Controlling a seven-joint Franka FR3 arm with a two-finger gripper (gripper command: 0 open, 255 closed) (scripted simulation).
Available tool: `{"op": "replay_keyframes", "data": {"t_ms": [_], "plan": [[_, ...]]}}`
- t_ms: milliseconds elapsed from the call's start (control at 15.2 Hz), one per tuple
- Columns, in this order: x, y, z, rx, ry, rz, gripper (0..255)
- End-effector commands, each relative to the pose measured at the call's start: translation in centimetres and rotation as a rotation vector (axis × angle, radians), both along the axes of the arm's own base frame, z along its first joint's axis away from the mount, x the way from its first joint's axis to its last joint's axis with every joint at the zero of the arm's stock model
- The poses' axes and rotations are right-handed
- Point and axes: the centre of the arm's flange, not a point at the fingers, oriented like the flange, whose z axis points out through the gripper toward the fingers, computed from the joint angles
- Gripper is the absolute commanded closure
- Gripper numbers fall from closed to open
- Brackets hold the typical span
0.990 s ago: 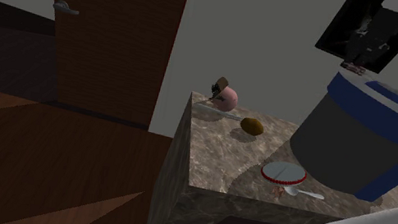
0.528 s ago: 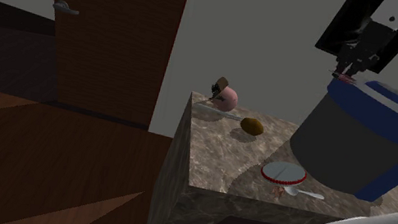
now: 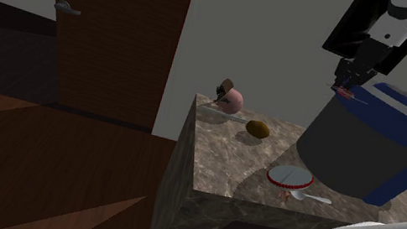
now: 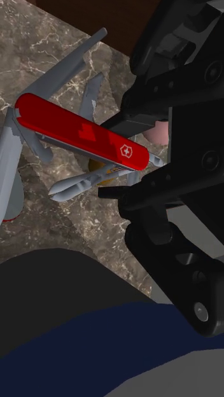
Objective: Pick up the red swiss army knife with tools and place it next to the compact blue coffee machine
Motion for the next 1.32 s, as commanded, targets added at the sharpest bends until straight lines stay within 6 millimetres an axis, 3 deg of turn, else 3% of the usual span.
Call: {"op": "replay_keyframes", "data": {"t_ms": [0, 1254], "plan": [[0.1, 0.1, -1.0, 0.000, 0.000, 0.000, 255], [0.1, 0.1, -11.0, 0.000, 0.000, 0.000, 255]]}}
